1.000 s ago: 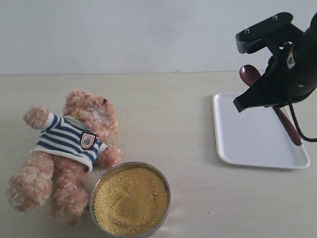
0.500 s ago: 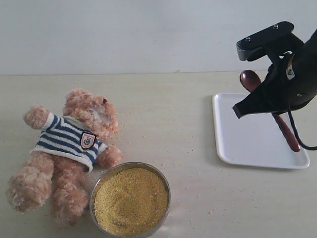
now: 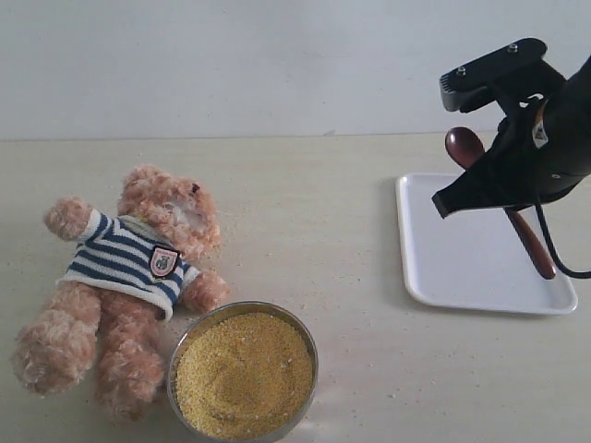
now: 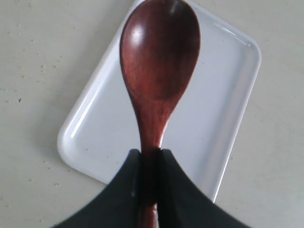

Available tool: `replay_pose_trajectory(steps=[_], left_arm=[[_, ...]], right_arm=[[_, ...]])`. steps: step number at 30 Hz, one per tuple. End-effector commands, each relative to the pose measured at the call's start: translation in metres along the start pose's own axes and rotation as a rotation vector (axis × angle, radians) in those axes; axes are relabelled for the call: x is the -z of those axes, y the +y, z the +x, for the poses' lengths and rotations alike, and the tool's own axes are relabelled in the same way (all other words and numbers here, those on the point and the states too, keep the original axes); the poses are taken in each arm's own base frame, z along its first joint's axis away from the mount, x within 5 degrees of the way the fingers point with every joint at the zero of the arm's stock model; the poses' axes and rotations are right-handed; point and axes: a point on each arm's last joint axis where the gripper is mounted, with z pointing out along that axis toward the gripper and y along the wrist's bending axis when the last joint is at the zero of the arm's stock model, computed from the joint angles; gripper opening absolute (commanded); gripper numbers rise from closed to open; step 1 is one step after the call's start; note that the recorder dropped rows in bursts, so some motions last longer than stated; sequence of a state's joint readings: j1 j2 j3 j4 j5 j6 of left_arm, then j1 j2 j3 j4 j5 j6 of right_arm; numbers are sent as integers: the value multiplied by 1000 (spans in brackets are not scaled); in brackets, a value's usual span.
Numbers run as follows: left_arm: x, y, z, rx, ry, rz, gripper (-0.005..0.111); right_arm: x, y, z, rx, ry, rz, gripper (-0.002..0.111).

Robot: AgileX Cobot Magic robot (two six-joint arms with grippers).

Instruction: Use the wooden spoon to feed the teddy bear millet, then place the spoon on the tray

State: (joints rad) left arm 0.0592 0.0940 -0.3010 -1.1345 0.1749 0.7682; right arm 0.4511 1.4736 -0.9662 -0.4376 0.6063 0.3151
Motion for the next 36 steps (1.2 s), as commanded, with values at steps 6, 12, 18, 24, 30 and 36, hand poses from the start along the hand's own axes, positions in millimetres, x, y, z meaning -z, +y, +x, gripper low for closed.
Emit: replay_pose_trajectory(steps=[6,12,18,24,30,36], left_arm=[[13,-1,36,-225,167,98,5],[13,6,48,-298,236,62,5],[12,16,70,-313,297,32,5],[12,16,72,-276,297,35,5],[11,15,71,-212,285,46,5],[12,17,78,-217,305,38,5]], right_arm=[[3,-1,-6,3,-75,-8,0],[3,-1,-4,3,-49,0,0],[3,-4,-2,32,-33,31,0],[3,-5,-4,32,-49,42,0],[3,-4,-6,14,-67,34,0],[3,-6,-3,19,-36,49,0]])
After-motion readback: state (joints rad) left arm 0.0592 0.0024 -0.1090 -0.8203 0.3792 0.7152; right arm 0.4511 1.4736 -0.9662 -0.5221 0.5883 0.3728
